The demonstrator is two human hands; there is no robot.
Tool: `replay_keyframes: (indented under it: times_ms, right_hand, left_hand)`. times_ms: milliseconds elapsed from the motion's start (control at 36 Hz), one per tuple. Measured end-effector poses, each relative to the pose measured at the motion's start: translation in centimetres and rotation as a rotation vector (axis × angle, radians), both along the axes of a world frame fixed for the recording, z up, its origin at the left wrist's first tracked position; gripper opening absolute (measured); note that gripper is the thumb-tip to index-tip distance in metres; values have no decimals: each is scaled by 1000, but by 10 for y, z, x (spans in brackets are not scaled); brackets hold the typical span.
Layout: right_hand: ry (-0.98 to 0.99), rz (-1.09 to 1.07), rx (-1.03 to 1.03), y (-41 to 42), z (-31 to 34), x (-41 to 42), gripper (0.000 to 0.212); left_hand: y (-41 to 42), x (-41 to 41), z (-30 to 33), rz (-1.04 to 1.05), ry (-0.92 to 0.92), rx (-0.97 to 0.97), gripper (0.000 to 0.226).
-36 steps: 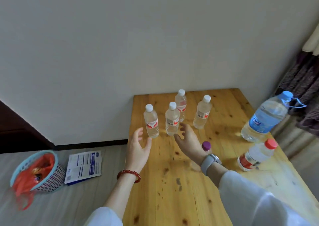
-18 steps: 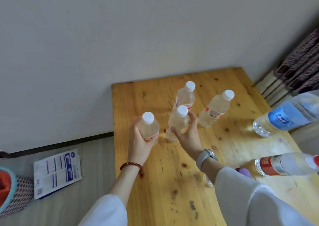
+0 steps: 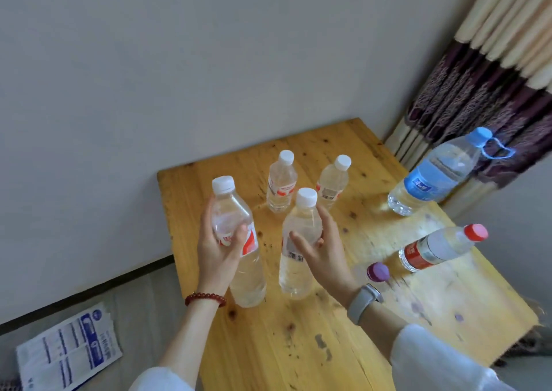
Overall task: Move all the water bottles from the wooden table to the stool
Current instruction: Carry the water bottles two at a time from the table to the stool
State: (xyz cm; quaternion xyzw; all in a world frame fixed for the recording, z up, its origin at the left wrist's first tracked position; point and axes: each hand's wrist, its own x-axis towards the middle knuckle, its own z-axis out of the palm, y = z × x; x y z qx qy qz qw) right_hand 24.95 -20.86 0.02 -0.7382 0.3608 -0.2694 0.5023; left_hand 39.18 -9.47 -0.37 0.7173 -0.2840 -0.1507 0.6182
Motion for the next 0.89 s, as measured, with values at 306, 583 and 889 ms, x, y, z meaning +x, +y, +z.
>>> replay_keyframes:
  times_ms: [306, 583, 889]
  right_hand:
    - [-254, -235, -141, 9, 99, -157, 60]
    - [-294, -669, -189, 118, 134, -439, 50]
    - [-113, -1151, -125, 312, 106, -738, 92]
  left_hand:
    - [-18, -125, 102, -301, 59, -237, 60]
    - [16, -383, 138, -697, 32, -202, 58]
    - [107, -719, 114, -1335, -301, -110, 72]
